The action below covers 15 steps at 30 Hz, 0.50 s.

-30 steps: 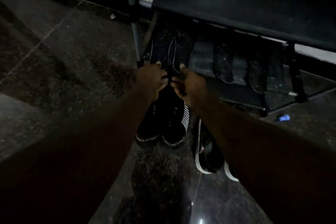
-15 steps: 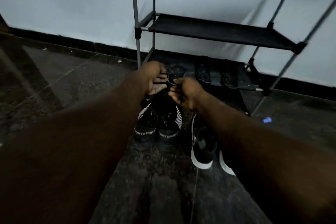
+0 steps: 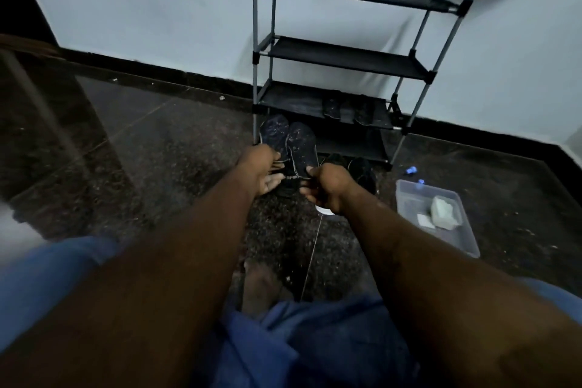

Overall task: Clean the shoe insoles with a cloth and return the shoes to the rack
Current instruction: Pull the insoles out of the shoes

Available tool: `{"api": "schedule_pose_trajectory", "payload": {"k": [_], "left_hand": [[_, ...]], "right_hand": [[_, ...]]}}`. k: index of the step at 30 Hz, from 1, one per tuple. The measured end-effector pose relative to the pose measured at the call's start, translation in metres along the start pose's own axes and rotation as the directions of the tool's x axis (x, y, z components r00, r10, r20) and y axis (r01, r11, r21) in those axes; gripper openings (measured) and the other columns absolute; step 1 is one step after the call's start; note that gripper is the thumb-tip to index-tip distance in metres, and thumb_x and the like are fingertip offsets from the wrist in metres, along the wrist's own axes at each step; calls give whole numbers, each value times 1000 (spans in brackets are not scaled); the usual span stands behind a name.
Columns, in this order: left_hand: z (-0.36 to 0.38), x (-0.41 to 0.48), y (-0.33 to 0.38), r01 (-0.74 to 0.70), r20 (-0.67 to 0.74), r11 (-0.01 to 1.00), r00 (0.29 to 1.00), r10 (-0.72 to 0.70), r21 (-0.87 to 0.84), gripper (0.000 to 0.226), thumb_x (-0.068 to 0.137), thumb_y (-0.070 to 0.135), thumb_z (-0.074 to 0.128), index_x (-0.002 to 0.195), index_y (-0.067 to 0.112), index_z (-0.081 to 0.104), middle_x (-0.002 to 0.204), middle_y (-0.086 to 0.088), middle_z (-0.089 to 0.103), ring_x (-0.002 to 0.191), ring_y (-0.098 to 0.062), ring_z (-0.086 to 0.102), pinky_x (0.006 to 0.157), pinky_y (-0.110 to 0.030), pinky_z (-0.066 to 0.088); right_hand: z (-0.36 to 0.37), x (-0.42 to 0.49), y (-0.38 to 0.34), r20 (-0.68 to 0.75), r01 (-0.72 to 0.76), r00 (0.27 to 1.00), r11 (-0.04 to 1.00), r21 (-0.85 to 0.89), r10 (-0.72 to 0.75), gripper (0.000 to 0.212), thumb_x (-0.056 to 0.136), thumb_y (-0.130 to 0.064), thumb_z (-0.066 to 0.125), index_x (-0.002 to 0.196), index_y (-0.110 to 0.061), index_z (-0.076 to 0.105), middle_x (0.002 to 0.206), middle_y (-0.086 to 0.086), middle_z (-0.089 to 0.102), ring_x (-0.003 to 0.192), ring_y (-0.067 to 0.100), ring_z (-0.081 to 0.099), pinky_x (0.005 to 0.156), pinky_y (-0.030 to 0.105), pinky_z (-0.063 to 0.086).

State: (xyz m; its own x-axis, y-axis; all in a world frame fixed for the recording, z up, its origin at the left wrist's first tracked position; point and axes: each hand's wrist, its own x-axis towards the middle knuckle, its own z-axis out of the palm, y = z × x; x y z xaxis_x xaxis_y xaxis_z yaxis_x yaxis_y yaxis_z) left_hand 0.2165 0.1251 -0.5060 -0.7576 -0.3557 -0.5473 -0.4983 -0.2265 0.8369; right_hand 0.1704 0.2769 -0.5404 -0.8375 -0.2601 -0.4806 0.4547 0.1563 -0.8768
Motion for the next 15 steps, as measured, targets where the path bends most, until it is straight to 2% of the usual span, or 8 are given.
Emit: {"api": "schedule_pose_trajectory", "payload": {"k": [2, 7, 10, 13, 15], "left_hand": [[-8, -11, -12, -11, -4, 1000, 1000, 11, -5, 20, 106, 29, 47, 111, 16, 63, 118, -3, 67, 80, -16, 64, 57, -27, 47], [-24, -31, -59, 19, -43, 999, 999, -21, -40, 22, 107, 28, 47, 93, 19, 61, 103, -1, 66, 77, -15, 63, 61, -27, 47], [-29, -37, -84, 50, -52, 998, 997, -52, -26, 20, 107, 29, 49, 99, 16, 62, 95, 1, 66, 77, -15, 63, 61, -28, 48], [-37, -41, -113, 101, -53, 995, 993, -102, -21, 17, 108, 27, 50, 105, 14, 62, 99, -1, 66, 77, -15, 63, 63, -28, 49], [-43, -38, -132, 149, -66, 988, 986, -152, -43, 18, 108, 24, 51, 117, 12, 62, 106, -5, 67, 80, -18, 63, 62, -28, 48]], "right_hand": [[6, -17, 14, -8, 10, 1000, 1000, 1, -10, 14, 105, -20, 49, 108, -18, 63, 90, 8, 68, 67, 17, 65, 55, 26, 48], [27, -49, 59, -5, -22, 1000, 999, 37, 22, 20, 106, -19, 47, 92, -19, 61, 82, 5, 66, 63, 15, 61, 57, 26, 44], [31, -56, 87, -18, -58, 998, 996, 61, 59, 23, 107, -19, 45, 89, -21, 59, 79, 4, 64, 63, 16, 60, 58, 26, 43], [25, -54, 119, -38, -104, 993, 991, 85, 108, 27, 108, -19, 43, 87, -23, 59, 78, 5, 65, 62, 16, 59, 55, 26, 43], [16, -49, 138, -63, -121, 990, 989, 90, 127, 27, 107, -18, 44, 85, -22, 59, 76, 5, 64, 60, 17, 57, 54, 27, 42]]}}
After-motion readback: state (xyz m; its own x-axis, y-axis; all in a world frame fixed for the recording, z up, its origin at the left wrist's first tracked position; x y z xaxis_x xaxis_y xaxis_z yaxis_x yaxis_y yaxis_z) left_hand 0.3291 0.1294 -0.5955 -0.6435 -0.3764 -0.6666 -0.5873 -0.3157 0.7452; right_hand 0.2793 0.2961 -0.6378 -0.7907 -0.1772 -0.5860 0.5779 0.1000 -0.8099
